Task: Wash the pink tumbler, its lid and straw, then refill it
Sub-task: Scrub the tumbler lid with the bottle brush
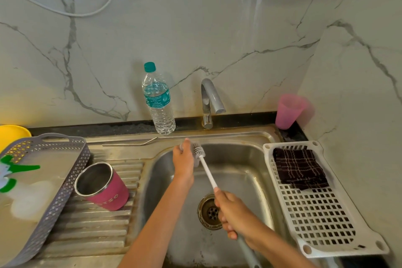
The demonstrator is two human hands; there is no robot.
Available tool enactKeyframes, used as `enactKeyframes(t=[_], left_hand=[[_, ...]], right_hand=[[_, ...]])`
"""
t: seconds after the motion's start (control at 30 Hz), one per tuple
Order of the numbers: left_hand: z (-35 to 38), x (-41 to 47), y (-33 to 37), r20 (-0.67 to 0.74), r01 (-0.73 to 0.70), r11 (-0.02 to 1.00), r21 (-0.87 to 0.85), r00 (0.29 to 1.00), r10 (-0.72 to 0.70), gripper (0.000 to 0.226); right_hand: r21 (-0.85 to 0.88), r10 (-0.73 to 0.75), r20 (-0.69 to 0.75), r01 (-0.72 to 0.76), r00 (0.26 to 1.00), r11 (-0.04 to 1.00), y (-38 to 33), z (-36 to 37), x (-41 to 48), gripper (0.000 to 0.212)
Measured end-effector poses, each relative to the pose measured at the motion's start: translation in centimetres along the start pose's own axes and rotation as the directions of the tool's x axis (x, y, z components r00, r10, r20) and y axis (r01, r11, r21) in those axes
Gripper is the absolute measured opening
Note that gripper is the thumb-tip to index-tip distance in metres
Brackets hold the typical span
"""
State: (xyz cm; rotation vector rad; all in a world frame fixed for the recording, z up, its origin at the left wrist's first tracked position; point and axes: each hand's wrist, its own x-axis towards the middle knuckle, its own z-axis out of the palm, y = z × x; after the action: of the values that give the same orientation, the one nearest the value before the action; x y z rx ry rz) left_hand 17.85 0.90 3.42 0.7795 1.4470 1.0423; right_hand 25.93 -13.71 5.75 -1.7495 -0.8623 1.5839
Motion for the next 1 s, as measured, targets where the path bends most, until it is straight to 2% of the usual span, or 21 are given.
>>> enactKeyframes(t=[0.07,0.2,0.4,0.57,0.73,0.8,0.93,1.0], left_hand=[[-0.2,0.4,0.1,-0.002,0.007,1.0,-0.004,1.0,-0.007,0.024],[0.1,-0.5,-0.3,0.137,0.025,0.998,0.058,0.99,-0.033,0.027],[0.2,0.8,-0.1,-0.033,-0.006,1.0,-0.01,0.999,0.005,0.025],[-0.4,0.4,-1.5,0.169,0.009,0.986,0.165,0.985,-0.037,0.033],[-0.5,1.4,-1.1,0.005,0.032,0.999,0.022,0.999,-0.032,0.03],[-0.8,1.7,-1.1,0.018,0.047,0.999,0.018,0.999,-0.048,0.034],[-0.7,1.2,-1.7,0.142,0.023,0.991,0.129,0.989,-0.041,0.035],[-0.3,1.0,-1.8,0.112,0.017,0.996,0.092,0.993,-0.027,0.029]], right_hand=[[-0.01,-0.014,0.011,0.014,1.0,1.0,0.0,-0.3,-0.2,0.035],[0.035,-0.006,-0.04,0.007,0.999,0.999,-0.9,-1.7,0.9,0.035],[-0.009,0.004,0.013,-0.004,1.0,1.0,0.0,-0.2,-0.3,0.037],[0.074,0.024,-0.053,-0.02,0.998,0.997,-0.3,-1.1,0.8,0.035],[-0.008,0.008,-0.024,-0.008,1.0,1.0,0.1,0.5,-0.1,0.035],[-0.013,-0.01,-0.024,0.009,1.0,1.0,0.3,0.4,-0.2,0.035],[0.044,0.003,-0.078,0.0,0.997,0.999,-0.2,-0.4,1.0,0.035],[0.048,0.009,-0.072,-0.006,0.997,0.999,-0.2,0.1,1.0,0.035]])
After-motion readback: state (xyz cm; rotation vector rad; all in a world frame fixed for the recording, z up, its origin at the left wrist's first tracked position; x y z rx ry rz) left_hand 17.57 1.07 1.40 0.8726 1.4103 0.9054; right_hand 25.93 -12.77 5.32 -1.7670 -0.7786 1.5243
